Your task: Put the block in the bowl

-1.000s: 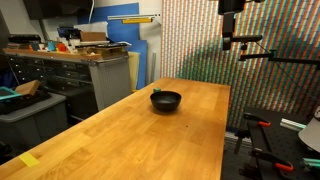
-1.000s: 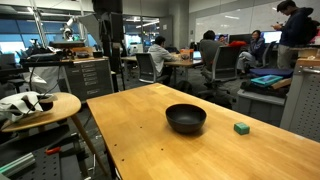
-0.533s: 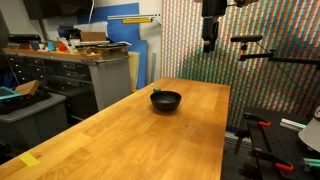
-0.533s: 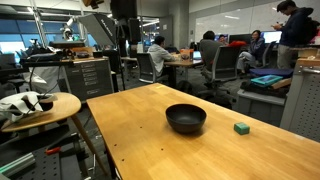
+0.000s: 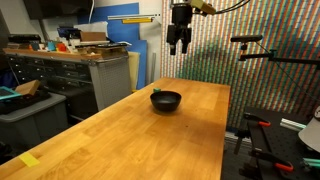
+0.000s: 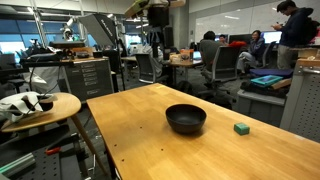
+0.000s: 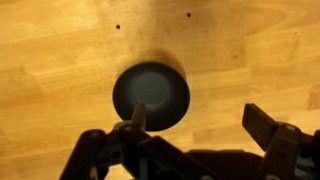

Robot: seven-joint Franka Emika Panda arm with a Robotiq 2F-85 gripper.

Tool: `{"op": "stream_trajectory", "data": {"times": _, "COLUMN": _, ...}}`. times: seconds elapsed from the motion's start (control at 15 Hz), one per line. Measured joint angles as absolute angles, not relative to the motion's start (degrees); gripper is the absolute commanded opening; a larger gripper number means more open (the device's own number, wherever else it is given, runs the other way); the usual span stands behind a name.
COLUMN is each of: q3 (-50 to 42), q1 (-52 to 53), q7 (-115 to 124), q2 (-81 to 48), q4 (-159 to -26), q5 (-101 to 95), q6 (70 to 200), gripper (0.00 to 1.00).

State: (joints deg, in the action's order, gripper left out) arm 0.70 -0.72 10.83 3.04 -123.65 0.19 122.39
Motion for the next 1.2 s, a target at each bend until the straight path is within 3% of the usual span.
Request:
{"op": "stream_trajectory", "data": {"times": 0.6, "q3": -3.7, "q1": -1.4, "q7": 16.8, "q2": -19.3, "q4": -100.3, "q5": -3.3, "q6": 125.0, "gripper": 1.0}}
{"op": "stream_trajectory", "data": {"times": 1.2, "q3": -6.4, "q1": -5.4, "q7": 15.3, "q2": -37.0, "q4": -78.0, "q5": -2.8, "q6": 115.2, "gripper": 1.0}}
